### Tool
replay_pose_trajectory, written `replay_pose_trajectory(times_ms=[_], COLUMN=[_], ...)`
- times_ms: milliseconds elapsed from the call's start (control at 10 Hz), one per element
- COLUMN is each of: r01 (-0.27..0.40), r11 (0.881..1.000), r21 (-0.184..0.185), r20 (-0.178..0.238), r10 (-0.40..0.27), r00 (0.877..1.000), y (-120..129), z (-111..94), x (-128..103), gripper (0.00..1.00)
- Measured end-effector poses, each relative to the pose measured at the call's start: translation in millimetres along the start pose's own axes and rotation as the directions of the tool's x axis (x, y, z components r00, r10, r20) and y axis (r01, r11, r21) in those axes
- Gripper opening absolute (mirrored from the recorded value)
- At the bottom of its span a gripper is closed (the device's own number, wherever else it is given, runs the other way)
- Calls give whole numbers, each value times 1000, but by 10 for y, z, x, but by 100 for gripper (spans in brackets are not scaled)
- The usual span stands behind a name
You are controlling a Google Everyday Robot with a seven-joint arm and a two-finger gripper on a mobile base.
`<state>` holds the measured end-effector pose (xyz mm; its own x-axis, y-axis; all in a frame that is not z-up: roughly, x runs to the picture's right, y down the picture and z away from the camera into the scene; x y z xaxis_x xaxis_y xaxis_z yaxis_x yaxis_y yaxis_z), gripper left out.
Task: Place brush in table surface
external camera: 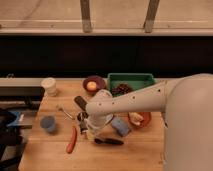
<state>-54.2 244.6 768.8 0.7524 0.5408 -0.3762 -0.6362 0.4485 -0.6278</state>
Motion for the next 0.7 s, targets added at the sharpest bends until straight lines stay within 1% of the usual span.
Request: replay_pose_trajectory(times_ms=[100, 700], r01=[3, 5], r11=[1000, 1000], r21=[0, 0], r20=[0, 0], r10=[-3, -5], r00=[1000, 1000], y=[10, 17], z=[1, 2], x=[-12, -18], gripper=[75, 75])
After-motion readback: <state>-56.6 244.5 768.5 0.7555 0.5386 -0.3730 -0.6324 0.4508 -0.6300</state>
